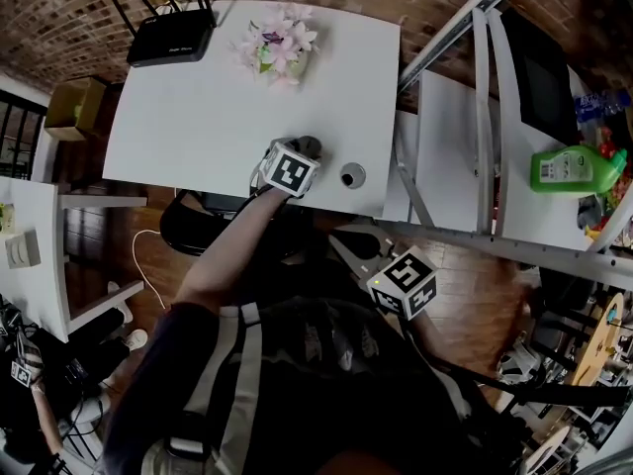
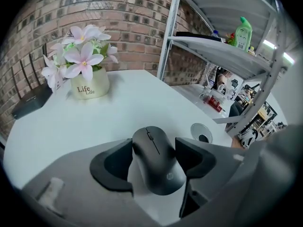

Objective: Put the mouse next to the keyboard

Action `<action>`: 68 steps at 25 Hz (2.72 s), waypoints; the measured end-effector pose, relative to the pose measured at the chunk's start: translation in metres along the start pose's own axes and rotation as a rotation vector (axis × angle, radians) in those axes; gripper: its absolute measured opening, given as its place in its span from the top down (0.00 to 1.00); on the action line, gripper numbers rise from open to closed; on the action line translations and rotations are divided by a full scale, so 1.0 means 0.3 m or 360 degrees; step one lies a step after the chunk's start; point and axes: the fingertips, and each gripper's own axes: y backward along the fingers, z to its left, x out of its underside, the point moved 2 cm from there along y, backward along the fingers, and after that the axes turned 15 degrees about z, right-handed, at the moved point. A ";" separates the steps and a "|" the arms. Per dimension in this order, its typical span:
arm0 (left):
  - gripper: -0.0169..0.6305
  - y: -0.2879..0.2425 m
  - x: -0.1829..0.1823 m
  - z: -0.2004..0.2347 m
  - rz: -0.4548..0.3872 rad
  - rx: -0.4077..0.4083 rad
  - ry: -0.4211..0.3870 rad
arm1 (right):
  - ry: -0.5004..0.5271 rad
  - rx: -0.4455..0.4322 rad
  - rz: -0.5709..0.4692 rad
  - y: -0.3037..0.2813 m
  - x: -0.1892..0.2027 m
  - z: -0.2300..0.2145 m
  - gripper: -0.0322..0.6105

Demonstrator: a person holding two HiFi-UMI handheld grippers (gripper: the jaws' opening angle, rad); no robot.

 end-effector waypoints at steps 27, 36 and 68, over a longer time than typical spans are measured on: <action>0.55 0.073 0.111 0.090 -0.0044 -0.0044 0.0099 | 0.0054 -0.0058 0.0004 -0.028 -0.022 0.024 0.94; 0.55 0.066 0.142 0.131 -0.0090 -0.0007 0.0138 | 0.0041 -0.0079 0.0022 -0.046 -0.022 0.038 0.94; 0.55 0.232 0.356 0.476 -0.0016 -0.0144 0.0273 | 0.0154 -0.0116 0.0167 -0.183 -0.163 0.079 0.94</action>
